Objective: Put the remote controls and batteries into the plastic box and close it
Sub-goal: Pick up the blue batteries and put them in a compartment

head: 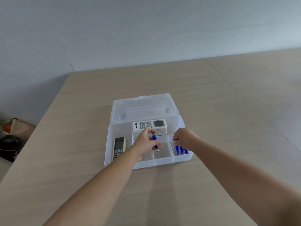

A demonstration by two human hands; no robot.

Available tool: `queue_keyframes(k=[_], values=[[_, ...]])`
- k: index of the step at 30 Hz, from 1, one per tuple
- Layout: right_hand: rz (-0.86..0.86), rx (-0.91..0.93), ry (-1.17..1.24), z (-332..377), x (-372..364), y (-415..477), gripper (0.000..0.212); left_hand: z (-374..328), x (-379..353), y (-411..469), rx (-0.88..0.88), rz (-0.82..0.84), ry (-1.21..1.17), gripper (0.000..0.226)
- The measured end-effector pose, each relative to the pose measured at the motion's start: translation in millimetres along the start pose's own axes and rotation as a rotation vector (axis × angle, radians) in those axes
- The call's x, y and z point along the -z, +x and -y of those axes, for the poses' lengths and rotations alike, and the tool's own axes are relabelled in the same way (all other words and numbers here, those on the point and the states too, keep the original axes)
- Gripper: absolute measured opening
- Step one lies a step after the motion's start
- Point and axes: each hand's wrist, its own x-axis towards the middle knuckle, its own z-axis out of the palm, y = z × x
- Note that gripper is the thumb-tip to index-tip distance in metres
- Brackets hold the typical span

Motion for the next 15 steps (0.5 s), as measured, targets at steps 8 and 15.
queue_keyframes(k=[8,15], values=[[0.065,-0.020,-0.319,-6.9,-25.3,22.6,0.038,13.1,2.7,15.2,0.011,-0.030,0.054,0.021],[0.012,0.060,-0.403,-18.7,-33.5,22.2,0.038,10.8,-5.3,22.6,0.011,-0.112,0.075,0.014]])
